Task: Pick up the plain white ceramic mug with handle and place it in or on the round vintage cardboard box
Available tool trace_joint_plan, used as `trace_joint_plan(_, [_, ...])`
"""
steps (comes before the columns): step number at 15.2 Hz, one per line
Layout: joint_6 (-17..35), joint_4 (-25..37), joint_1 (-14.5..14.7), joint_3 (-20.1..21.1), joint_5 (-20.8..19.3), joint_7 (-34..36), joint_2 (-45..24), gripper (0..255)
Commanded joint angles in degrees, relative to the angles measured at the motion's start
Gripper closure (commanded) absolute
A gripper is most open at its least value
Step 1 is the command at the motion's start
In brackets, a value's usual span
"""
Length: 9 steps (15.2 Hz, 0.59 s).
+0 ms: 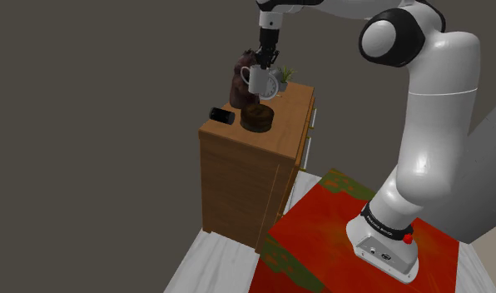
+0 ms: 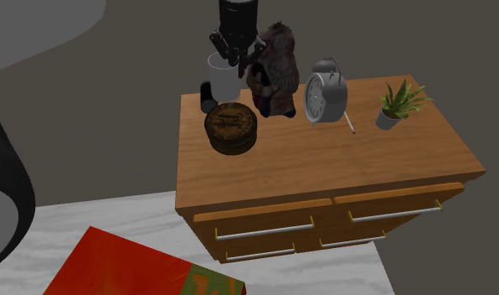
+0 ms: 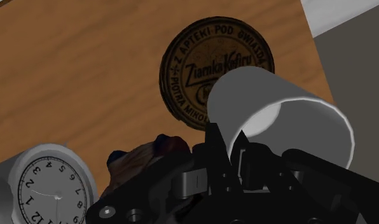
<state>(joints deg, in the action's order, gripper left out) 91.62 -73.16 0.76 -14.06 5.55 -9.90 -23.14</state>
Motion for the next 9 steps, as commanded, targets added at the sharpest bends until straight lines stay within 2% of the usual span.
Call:
trace_joint_plan(1, [1.6,-1.7,0.1,0.0,0.0,-0.1,0.2,255])
trace_joint_plan(9, [7.9,-8.3,0.5,0.1,0.0,-0.2,0.4,255])
